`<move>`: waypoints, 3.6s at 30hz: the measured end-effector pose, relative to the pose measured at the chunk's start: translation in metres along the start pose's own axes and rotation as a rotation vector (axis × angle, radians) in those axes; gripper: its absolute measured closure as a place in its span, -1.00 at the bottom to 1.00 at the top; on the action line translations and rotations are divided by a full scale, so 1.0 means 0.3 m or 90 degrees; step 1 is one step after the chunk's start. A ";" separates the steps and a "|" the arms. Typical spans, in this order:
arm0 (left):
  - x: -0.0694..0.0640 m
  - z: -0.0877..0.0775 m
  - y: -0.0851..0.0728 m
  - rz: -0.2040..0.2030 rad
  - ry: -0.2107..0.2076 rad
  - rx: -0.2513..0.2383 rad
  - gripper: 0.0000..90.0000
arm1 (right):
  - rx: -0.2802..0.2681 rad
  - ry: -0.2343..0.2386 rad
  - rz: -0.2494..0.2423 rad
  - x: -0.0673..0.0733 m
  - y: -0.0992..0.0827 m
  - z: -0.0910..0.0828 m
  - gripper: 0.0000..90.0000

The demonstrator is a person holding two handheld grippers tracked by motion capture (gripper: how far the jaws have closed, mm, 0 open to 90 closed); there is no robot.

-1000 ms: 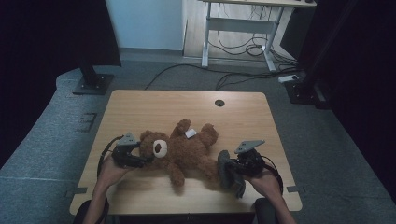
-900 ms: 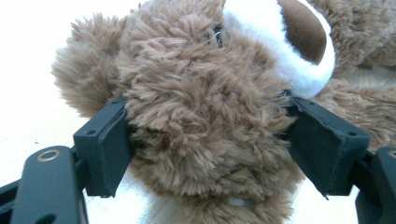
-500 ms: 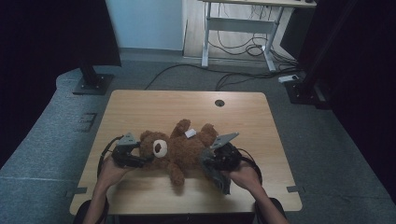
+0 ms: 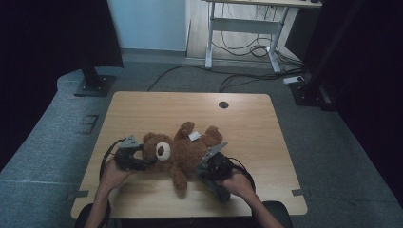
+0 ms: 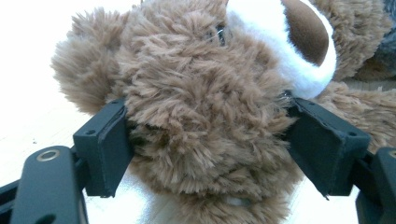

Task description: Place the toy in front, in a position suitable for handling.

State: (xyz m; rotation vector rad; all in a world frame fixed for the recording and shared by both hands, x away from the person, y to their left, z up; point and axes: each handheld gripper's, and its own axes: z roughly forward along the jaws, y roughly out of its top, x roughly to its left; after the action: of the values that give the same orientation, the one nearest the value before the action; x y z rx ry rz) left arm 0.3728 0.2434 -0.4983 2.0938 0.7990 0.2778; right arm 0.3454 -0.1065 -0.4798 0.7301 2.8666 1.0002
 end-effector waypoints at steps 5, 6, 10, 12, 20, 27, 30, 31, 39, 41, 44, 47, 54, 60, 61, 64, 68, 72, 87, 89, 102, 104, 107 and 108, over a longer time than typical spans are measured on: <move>0.001 0.001 -0.001 -0.002 -0.001 0.000 -0.59 | 0.012 0.000 -0.003 0.003 -0.023 0.011 0.80; 0.002 0.001 -0.001 -0.002 -0.001 0.000 -0.59 | 0.014 -0.001 -0.002 0.002 -0.030 0.013 0.80; 0.003 0.002 -0.001 -0.005 -0.001 -0.001 -0.59 | 0.029 -0.003 0.008 -0.003 -0.066 0.021 0.80; 0.003 0.002 -0.001 -0.006 -0.001 -0.001 -0.58 | 0.035 -0.005 0.016 -0.007 -0.087 0.023 0.80; 0.005 0.005 -0.002 -0.009 -0.001 -0.001 -0.58 | 0.038 -0.020 0.046 -0.034 -0.173 -0.016 0.80; 0.008 0.006 -0.004 -0.013 -0.001 0.000 -0.58 | 0.038 -0.053 0.080 -0.069 -0.255 -0.085 0.80; 0.008 0.005 -0.003 -0.013 0.000 0.001 -0.58 | 0.034 -0.069 0.088 -0.080 -0.276 -0.118 0.80; 0.007 0.005 -0.003 -0.013 0.001 0.000 -0.58 | 0.028 -0.071 0.090 -0.081 -0.278 -0.132 0.80; 0.000 -0.049 0.029 -0.011 -0.002 -0.034 -0.55 | -0.036 -0.098 0.091 -0.117 -0.228 -0.265 0.80; 0.000 -0.069 0.043 -0.012 0.006 -0.049 -0.53 | -0.049 -0.108 0.089 -0.129 -0.208 -0.290 0.80; 0.001 -0.088 0.068 -0.015 0.027 -0.065 -0.51 | -0.066 -0.118 0.083 -0.144 -0.173 -0.315 0.80; 0.003 -0.089 0.099 -0.020 0.047 -0.070 -0.47 | -0.078 -0.119 0.078 -0.159 -0.137 -0.324 0.80; 0.012 -0.022 0.134 -0.021 0.071 -0.040 -0.43 | -0.091 -0.123 0.069 -0.193 -0.063 -0.307 0.80; 0.031 -0.002 0.108 -0.034 0.074 -0.033 -0.33 | -0.109 -0.124 0.068 -0.221 -0.006 -0.294 0.80; 0.035 0.000 0.104 -0.040 0.069 -0.037 -0.32 | -0.112 -0.125 0.065 -0.227 0.004 -0.291 0.80; 0.038 0.004 0.095 -0.044 0.063 -0.041 -0.30 | -0.122 -0.127 0.065 -0.239 0.036 -0.282 0.80; 0.041 0.007 0.089 -0.047 0.061 -0.042 -0.29 | -0.136 -0.127 0.061 -0.253 0.083 -0.268 0.80; 0.044 0.010 0.086 -0.048 0.059 -0.042 -0.27 | -0.145 -0.119 0.057 -0.266 0.135 -0.234 0.80; 0.046 0.020 0.080 -0.049 0.074 -0.036 -0.25 | -0.066 -0.136 0.057 -0.298 0.132 -0.056 0.80; 0.047 0.021 0.079 -0.049 0.075 -0.036 -0.25 | -0.064 -0.137 0.070 -0.313 0.103 -0.053 0.80; 0.048 0.019 0.076 -0.050 0.072 -0.039 -0.25 | -0.020 -0.185 0.113 -0.376 -0.031 -0.072 0.80; 0.048 0.020 0.076 -0.051 0.072 -0.039 -0.25 | -0.025 -0.191 0.115 -0.379 -0.043 -0.095 0.80; 0.047 0.020 0.077 -0.051 0.072 -0.040 -0.25 | -0.041 -0.195 0.119 -0.370 -0.039 -0.146 0.80; 0.048 0.020 0.077 -0.050 0.072 -0.039 -0.25 | -0.049 -0.196 0.119 -0.365 -0.032 -0.164 0.80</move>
State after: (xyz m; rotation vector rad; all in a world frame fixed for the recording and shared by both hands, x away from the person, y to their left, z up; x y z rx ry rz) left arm 0.3966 0.2387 -0.4850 1.9990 0.9261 0.3762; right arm 0.4306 -0.1894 -0.4610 1.0586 2.5211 0.9164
